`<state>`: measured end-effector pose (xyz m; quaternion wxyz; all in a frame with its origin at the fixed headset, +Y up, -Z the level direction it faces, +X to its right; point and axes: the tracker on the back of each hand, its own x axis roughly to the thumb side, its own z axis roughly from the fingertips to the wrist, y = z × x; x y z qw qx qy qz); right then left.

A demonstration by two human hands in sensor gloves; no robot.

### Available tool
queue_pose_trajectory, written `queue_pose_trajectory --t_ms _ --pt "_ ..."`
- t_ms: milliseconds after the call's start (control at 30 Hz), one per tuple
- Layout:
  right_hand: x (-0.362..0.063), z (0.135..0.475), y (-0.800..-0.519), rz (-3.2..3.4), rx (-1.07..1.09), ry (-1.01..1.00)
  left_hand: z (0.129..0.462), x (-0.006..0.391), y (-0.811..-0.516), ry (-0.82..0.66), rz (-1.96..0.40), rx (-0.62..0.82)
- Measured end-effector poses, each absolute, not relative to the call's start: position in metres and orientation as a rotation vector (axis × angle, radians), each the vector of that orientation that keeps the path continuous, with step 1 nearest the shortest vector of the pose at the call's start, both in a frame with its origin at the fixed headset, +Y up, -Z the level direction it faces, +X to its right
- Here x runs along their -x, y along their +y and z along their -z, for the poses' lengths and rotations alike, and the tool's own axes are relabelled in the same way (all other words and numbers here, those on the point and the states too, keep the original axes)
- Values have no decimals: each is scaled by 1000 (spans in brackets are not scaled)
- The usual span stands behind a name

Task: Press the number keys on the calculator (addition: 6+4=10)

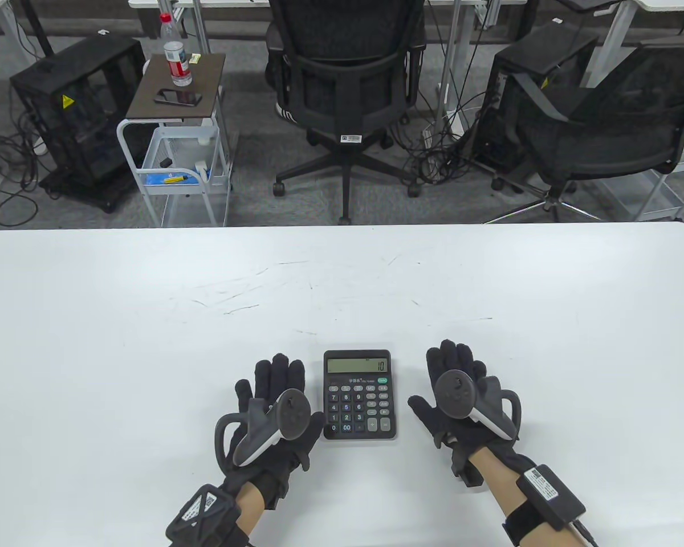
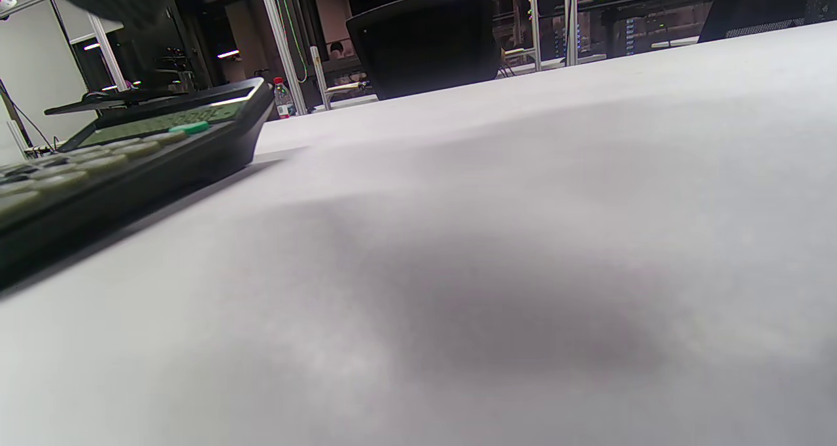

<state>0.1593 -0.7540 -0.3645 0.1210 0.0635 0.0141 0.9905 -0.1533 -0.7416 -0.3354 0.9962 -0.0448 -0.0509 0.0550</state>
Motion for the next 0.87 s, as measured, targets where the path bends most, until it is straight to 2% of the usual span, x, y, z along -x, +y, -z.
queue_pose_trajectory --t_ms 867 --pt "-152 361 -755 -2937 -224 48 336 157 -738 -91 -115 73"
